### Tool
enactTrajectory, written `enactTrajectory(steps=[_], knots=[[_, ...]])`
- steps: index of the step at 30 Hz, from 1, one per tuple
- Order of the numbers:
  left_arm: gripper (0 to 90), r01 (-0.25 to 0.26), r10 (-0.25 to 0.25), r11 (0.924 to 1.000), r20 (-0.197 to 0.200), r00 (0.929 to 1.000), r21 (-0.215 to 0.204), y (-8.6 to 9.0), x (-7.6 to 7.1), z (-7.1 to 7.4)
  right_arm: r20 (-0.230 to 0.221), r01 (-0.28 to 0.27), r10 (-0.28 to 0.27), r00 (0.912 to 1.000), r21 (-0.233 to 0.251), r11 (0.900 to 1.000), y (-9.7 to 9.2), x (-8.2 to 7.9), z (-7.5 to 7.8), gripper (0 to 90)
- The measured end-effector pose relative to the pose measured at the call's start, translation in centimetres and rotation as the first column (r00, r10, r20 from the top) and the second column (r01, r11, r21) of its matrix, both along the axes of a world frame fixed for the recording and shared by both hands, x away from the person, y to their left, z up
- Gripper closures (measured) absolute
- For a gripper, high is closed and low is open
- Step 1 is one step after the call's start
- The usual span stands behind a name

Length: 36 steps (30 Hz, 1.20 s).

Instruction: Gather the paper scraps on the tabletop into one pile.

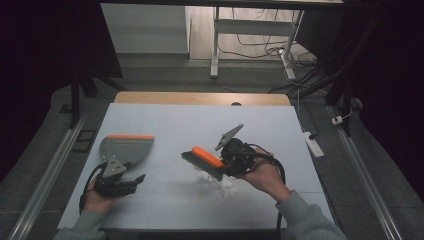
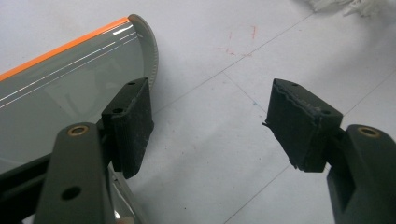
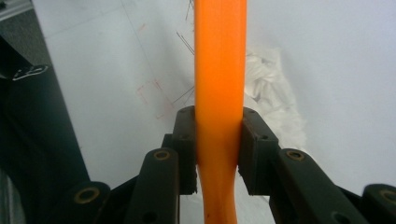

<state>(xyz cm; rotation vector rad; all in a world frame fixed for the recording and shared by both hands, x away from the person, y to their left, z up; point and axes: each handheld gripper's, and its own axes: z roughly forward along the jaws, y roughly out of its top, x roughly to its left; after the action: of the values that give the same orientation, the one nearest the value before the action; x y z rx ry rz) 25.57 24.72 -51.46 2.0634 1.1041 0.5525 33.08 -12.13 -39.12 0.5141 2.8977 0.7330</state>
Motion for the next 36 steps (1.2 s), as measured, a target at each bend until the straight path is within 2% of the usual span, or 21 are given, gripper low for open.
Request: enactTrajectory(steps=[4,10,15,20,22,24,27,28,30,32,34,36], knots=[[32.3,0.0,0.0,1.0,0.0,1.0,0.0,0.0,0.0,0.0,-0.005,0.018,-0.018,0.9998,-0.005,0.9998,-1.4,-0.2,0.6,70.1],[32.3,-0.001,0.001,1.0,0.002,1.0,-0.002,0.1,0.0,0.0,-0.036,0.012,-0.014,0.9993,-0.059,0.9982,-3.0,-0.7,-0.8,70.0],[32.3,-0.001,0.001,1.0,-0.001,1.0,0.001,0.0,0.0,0.0,-0.085,-0.042,0.034,0.9958,-0.103,0.9938,-3.9,-1.6,-2.4,70.1],[32.3,-0.001,0.001,1.0,-0.001,1.0,0.003,-0.1,0.0,0.0,-0.115,-0.128,0.111,0.9872,-0.154,0.9798,-3.2,-2.9,-4.3,70.1],[32.3,0.0,0.0,1.0,-0.001,1.0,0.005,-0.1,0.0,0.0,-0.112,-0.158,0.141,0.9837,-0.168,0.973,-2.7,-3.2,-5.2,70.1],[32.3,-0.003,0.003,1.0,0.0,1.0,0.004,-0.1,0.0,0.0,-0.107,-0.151,0.135,0.9851,-0.162,0.9751,-2.3,-3.2,-5.4,70.1],[32.3,-0.005,0.005,1.0,0.001,1.0,0.002,0.0,-0.1,0.0,-0.055,-0.166,0.158,0.9859,-0.182,0.9693,-1.7,-2.4,-5.5,70.1],[32.3,-0.005,0.005,1.0,0.001,1.0,0.003,0.0,-0.1,0.0,-0.057,-0.152,0.144,0.9879,-0.182,0.9715,-1.6,-2.0,-5.5,70.1],[32.3,-0.005,0.005,1.0,0.001,1.0,0.003,0.0,-0.1,0.0,-0.02,-0.137,0.135,0.9906,-0.179,0.9743,-1.5,-1.2,-5.5,70.1],[32.3,-0.006,0.006,1.0,0.0,1.0,0.002,0.0,-0.1,0.0,-0.001,-0.125,0.127,0.9919,-0.172,0.9771,-1.6,-0.5,-5.3,70.1],[32.3,-0.006,0.006,1.0,0.001,1.0,0.0,0.1,-0.1,0.0,0.012,-0.111,0.114,0.9934,-0.144,0.9834,-1.9,-0.2,-5.0,70.1],[32.3,-0.005,0.005,1.0,0.0,1.0,0.0,0.1,0.0,0.0,0.02,-0.12,0.122,0.9923,-0.1,0.9878,-2.4,-0.3,-4.4,70.1]])
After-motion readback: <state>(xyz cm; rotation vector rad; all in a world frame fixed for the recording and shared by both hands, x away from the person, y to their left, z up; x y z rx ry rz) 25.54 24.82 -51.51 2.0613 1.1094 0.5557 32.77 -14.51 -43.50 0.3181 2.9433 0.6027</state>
